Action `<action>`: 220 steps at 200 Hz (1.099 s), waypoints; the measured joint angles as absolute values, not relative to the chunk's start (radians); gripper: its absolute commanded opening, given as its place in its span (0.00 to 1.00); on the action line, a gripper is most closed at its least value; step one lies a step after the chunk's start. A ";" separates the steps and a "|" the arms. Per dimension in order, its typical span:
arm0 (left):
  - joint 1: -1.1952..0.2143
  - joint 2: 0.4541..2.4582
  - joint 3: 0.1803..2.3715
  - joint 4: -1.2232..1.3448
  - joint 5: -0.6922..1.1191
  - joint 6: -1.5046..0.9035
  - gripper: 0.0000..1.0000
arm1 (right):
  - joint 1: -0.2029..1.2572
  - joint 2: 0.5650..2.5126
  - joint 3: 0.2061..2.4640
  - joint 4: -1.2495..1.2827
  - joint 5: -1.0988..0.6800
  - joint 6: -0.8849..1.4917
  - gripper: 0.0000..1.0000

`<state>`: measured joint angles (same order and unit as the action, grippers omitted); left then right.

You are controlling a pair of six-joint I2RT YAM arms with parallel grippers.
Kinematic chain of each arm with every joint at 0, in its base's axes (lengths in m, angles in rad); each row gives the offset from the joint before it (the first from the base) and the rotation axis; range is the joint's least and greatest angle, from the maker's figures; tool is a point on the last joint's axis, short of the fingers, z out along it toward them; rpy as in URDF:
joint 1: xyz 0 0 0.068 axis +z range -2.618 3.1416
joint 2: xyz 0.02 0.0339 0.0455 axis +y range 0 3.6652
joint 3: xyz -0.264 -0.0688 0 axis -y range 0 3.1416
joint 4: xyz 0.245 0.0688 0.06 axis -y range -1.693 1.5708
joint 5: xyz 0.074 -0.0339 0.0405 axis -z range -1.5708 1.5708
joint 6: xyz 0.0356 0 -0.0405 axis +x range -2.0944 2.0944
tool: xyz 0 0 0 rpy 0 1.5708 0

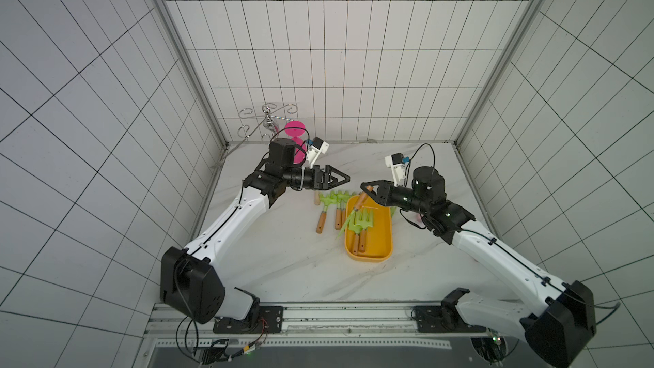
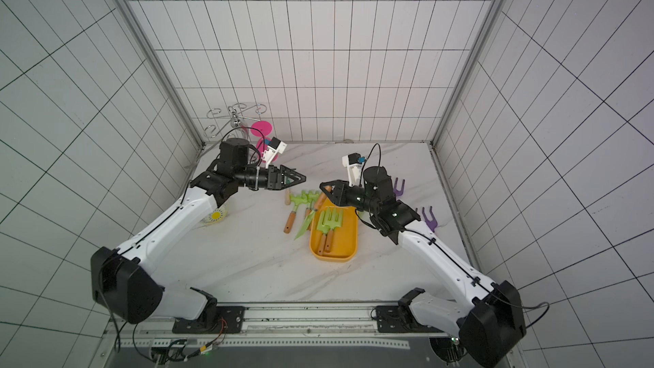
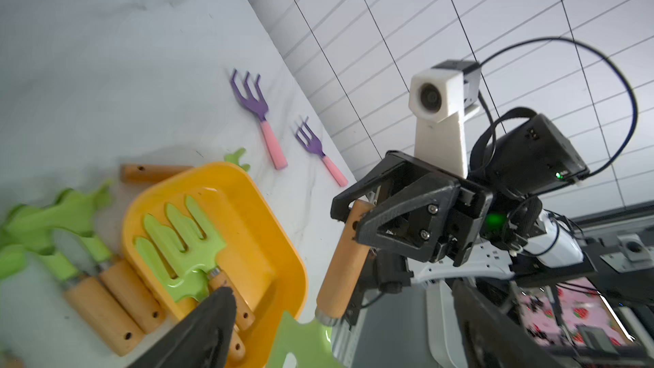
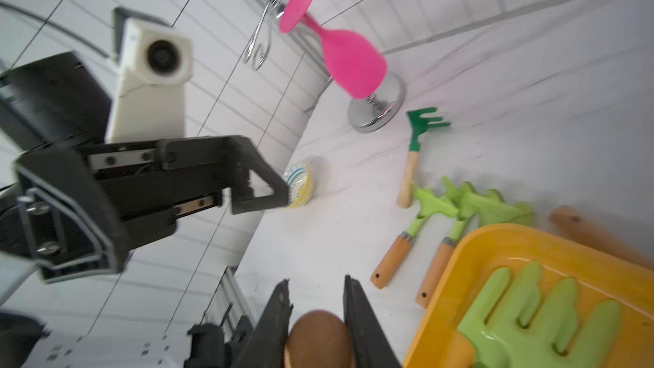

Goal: Put the rake into the storage box
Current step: Place the rake in the storage box.

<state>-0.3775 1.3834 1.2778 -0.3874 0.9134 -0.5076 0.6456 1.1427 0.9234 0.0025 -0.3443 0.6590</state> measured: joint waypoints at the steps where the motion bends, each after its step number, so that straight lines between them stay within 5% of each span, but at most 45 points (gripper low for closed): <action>1: -0.376 1.378 1.278 -0.385 0.907 -0.512 0.99 | 0.646 1.141 0.921 0.003 -0.327 0.659 0.00; 36: -0.422 1.231 1.266 -0.313 0.786 -0.588 0.99 | 0.646 1.136 0.900 0.049 -0.022 0.678 0.00; 80: -0.664 1.101 1.030 -0.213 0.591 -0.625 0.99 | 0.646 1.142 0.899 0.167 0.147 0.731 0.00; 125: -0.721 1.170 0.944 -0.198 0.455 -0.616 0.99 | 0.649 1.084 0.799 0.357 0.176 0.782 0.00; 220: -0.677 1.322 0.921 0.149 0.614 -0.709 0.99 | 0.650 0.966 0.714 0.464 0.056 0.810 0.00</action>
<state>-0.6765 1.3220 0.9207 0.1493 0.6144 -0.7086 0.6502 0.9661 0.7143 0.4637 0.0563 0.8104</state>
